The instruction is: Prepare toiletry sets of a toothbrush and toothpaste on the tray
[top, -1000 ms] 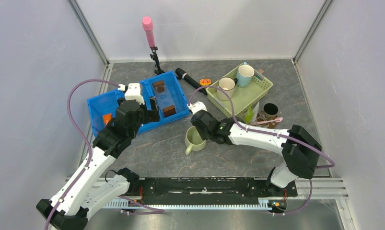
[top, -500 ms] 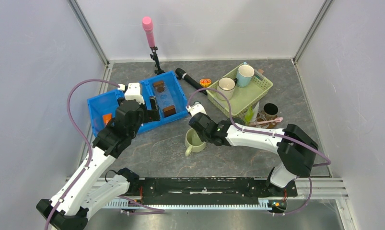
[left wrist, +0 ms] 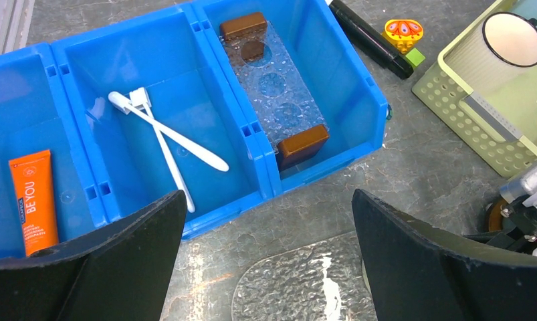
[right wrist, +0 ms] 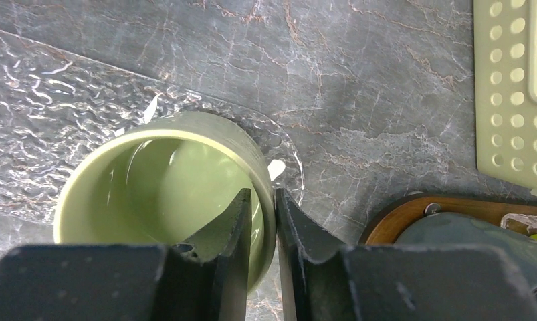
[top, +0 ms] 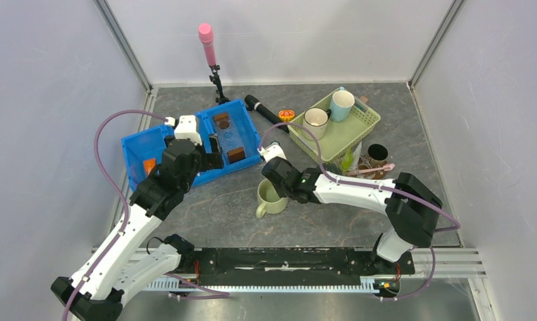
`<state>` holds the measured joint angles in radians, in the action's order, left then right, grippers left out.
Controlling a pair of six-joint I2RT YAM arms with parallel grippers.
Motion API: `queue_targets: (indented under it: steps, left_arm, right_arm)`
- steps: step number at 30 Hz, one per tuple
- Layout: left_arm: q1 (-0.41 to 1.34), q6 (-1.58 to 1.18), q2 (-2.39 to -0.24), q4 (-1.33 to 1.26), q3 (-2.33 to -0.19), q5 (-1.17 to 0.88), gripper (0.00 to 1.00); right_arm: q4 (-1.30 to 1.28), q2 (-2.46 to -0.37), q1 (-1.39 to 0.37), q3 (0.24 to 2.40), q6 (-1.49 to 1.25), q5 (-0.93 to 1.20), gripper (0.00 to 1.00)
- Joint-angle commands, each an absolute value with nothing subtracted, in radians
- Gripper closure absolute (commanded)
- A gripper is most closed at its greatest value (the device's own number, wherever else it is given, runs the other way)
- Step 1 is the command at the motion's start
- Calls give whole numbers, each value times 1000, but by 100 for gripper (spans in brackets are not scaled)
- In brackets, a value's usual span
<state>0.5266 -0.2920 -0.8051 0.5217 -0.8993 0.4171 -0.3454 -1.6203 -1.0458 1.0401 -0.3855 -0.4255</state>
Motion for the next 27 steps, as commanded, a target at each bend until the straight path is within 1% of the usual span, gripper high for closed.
queue_targets:
  steps: [1,7,9,12,14,19,22,23,27]
  left_arm:
    - [522,-258,-803,486,-904,434,0]
    - [522,-259,-797,491,-906,434,0]
    - [522,-260,-798,492,-907,436,0]
    - [522,-263,-799,491,-908,437,0]
    - [522,-268,-803,492,-909,437,0]
    - [522,-284,-811,491,-917,446,0]
    - [522,-295,-818,496,-927,452,0]
    - [522,-300,-821,499,-929,455,0]
    - [521,-317,-836,515,-939,469,0]
  right_arm:
    - [-320,-1623,-1058,1098,-394,-405,74]
    - [-335,-1606,-1060,1112,-396,-403,70]
    - [-345,-1591,-1062,1122,-396,-406,65]
    - [-358,-1554,-1062,1134,-394,-415,56]
    - [-367,-1525,-1062,1141,-392,-427,47]
    - [-397,-1451,-1059,1163,-351,-495,19]
    - [-404,-1403,-1041,1164,-306,-538,5]
    - [-407,-1388,-1030,1163,-290,-544,2]
    - [-414,-1323,-943,1140,-230,-549,2]
